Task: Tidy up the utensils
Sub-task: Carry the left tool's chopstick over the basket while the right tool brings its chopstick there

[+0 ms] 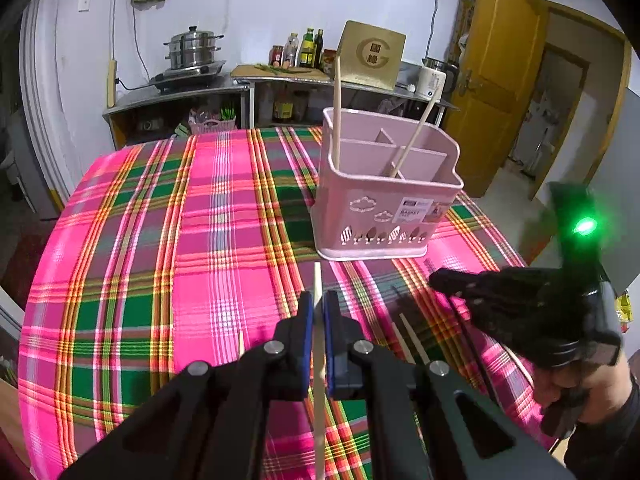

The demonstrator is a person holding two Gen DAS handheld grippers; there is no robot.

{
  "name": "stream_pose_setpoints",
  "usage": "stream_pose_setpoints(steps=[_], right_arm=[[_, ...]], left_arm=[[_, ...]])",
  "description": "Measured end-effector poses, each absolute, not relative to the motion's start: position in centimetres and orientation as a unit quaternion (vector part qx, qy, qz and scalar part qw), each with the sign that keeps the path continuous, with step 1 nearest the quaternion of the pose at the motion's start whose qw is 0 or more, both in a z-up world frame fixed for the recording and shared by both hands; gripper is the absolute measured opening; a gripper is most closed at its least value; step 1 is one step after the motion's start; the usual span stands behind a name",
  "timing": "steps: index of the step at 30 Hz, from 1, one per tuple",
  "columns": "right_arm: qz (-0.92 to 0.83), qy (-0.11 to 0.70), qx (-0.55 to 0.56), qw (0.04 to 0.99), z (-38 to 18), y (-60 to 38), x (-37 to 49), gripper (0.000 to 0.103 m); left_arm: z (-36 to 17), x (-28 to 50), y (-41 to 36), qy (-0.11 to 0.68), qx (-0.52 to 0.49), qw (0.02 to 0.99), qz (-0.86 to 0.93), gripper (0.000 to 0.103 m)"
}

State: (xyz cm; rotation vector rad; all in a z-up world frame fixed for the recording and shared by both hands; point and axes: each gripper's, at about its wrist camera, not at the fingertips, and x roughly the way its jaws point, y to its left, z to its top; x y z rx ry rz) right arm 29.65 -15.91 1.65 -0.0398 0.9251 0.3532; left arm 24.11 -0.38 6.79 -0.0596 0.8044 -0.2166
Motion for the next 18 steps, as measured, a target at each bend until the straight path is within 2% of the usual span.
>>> stream_pose_setpoints(steps=[9, 18], right_arm=[[0.175, 0.352, 0.000, 0.919, 9.5, -17.6, 26.5, 0.004], [0.175, 0.305, 0.002, 0.936, 12.9, -18.7, 23.4, 0.004]], left_arm=[[10.4, 23.1, -0.8, 0.356, -0.024, 0.927, -0.112, 0.006], [13.0, 21.5, -1.0, 0.327, -0.021, 0.937, -0.123, 0.006]])
